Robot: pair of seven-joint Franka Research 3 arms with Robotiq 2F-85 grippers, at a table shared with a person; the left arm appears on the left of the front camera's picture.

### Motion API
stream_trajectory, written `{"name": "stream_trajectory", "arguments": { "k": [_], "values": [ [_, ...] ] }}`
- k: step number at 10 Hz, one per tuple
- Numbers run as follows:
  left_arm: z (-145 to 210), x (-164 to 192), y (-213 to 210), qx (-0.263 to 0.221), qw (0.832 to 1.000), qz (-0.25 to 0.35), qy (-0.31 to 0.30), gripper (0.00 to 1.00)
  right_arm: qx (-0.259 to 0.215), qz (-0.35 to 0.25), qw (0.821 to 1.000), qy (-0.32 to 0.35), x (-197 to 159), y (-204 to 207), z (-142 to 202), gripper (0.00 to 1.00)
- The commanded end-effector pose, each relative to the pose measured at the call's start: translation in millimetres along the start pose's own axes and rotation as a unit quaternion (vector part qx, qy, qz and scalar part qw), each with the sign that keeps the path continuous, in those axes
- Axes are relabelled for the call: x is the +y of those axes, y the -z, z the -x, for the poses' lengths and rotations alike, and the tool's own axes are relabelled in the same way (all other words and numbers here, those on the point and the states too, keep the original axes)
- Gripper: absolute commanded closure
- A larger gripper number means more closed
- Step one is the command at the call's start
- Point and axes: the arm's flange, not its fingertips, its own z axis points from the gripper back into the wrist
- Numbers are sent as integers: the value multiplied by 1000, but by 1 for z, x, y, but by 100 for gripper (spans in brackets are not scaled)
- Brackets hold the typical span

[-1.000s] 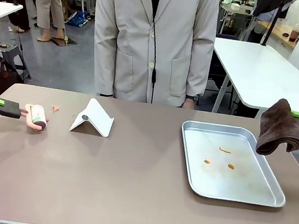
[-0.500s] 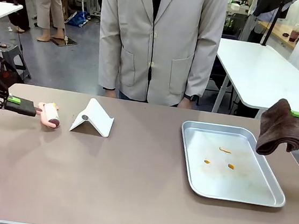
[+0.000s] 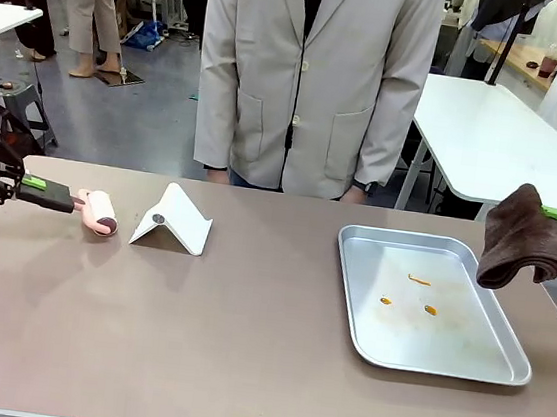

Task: Clean the surface of the table.
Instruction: If a person points to the right, clean the right side of the table with your right hand, and if they point to the left, clean the left side with your left hand.

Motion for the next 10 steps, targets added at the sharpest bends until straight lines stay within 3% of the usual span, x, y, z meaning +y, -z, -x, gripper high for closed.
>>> {"name": "stream_trajectory", "arguments": {
  "k": [1, 5, 7, 10],
  "values": [
    [3, -10, -21, 0, 999, 33, 0, 78, -3, -13, 1000, -1, 4, 0, -1, 100],
    [18, -16, -141, 15, 990, 134, 48, 78, -3, -13, 1000, -1, 4, 0, -1, 100],
    [23, 4, -182, 46, 986, 152, 52, 78, -3, -13, 1000, -1, 4, 0, -1, 100],
    [31, 55, -225, 35, 984, 162, 66, 78, -3, -13, 1000, -1, 4, 0, -1, 100]
  ]
}}
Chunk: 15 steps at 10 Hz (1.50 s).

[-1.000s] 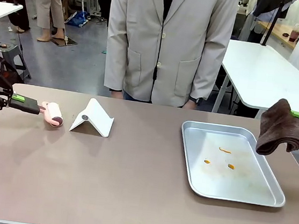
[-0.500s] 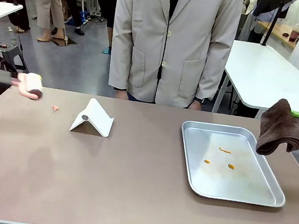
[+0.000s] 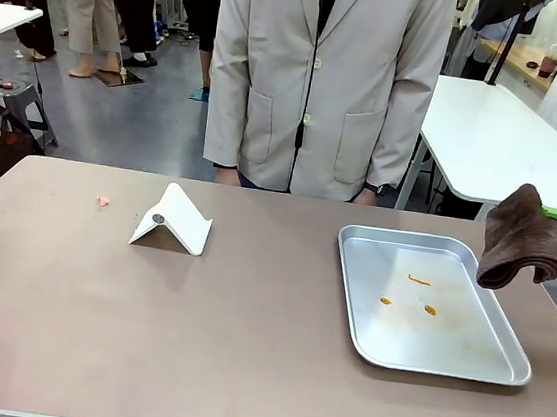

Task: Clean the surface of the table.
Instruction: If a person points to the right, clean the right side of the table with your right hand, and if they point to the left, clean the left side with your left hand.

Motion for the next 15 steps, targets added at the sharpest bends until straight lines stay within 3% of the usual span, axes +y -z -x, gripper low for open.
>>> {"name": "stream_trajectory", "arguments": {
  "k": [1, 2, 3, 10, 14, 15],
  "values": [
    [-4, 22, -22, -17, 1000, 10, 4, 78, -3, -13, 1000, -2, 4, 0, -1, 100],
    [-4, 35, -28, -20, 1000, -3, 8, 78, -3, -13, 1000, -2, 4, 0, -1, 100],
    [2, 16, -13, -10, 1000, 1, -2, 78, -3, -13, 1000, -2, 4, 0, -1, 100],
    [2, 16, -13, -10, 1000, 1, -2, 78, -3, -13, 1000, -2, 4, 0, -1, 100],
    [-40, 10, 16, 13, 999, -16, 28, 78, -3, -13, 1000, -2, 4, 0, -1, 100],
    [-49, 0, 33, 40, 998, -22, 41, 78, -3, -13, 1000, -2, 4, 0, -1, 100]
  ]
}}
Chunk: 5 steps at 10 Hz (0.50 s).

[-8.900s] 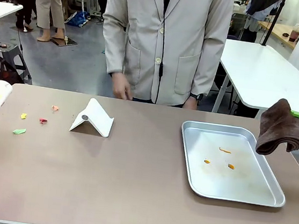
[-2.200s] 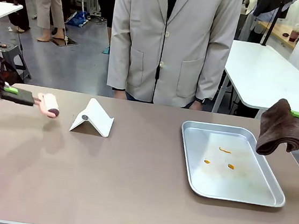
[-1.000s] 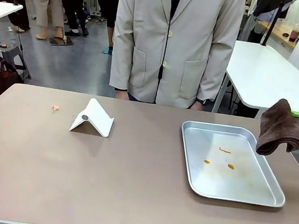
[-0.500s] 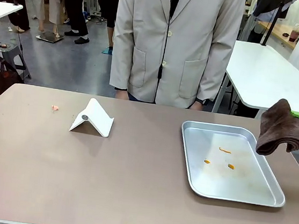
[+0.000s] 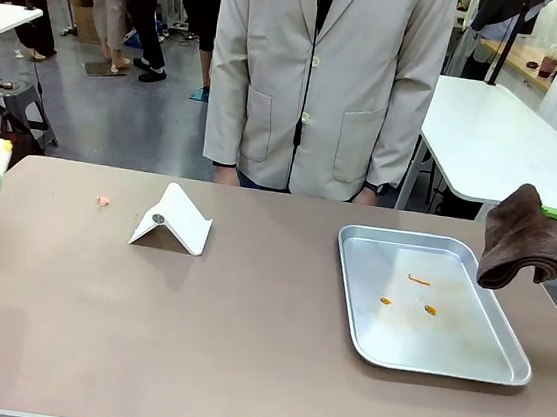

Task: Clean the surface of the table.
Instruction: If a person points to the right, clean the right side of the table with your right hand, and if they point to the left, clean the left side with your left hand.

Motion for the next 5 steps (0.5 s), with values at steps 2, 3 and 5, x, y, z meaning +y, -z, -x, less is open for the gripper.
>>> {"name": "stream_trajectory", "arguments": {
  "k": [2, 3, 5],
  "values": [
    [-39, -21, 31, 25, 999, -25, 16, 78, -3, -13, 1000, -2, 5, 0, -1, 100],
    [-52, -23, 42, 19, 998, -50, 24, 78, -3, -13, 1000, -2, 5, 0, -1, 100],
    [-81, -17, 71, 76, 994, -77, 21, 78, -3, -13, 1000, -2, 5, 0, -1, 100]
  ]
}}
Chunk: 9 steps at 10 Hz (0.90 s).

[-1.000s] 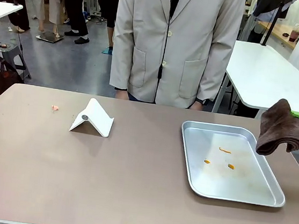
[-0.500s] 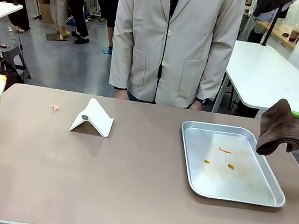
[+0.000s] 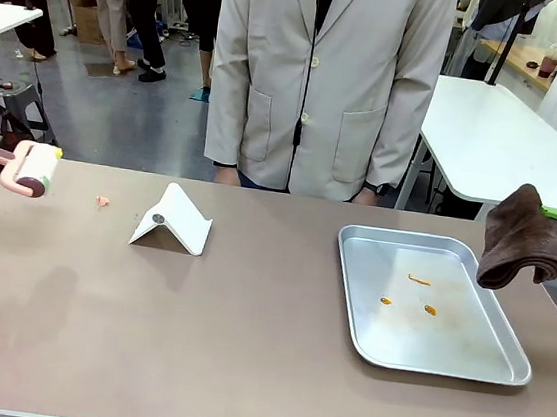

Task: Clean the surface of the table.
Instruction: If a person points to the right, clean the right side of the table with your right hand, and if they point to the left, clean the left side with your left hand.

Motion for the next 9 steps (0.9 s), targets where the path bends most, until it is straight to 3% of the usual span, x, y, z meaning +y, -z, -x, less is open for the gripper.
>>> {"name": "stream_trajectory", "arguments": {
  "k": [1, 4, 9],
  "values": [
    [-32, 6, 13, 18, 999, -35, -12, 78, -3, -13, 1000, -2, 5, 0, -1, 100],
    [-80, 19, 45, 39, 996, -80, 7, 78, -3, -13, 1000, -2, 5, 0, -1, 100],
    [-112, 38, 69, 32, 994, -102, 3, 78, -3, -13, 1000, -2, 5, 0, -1, 100]
  ]
}}
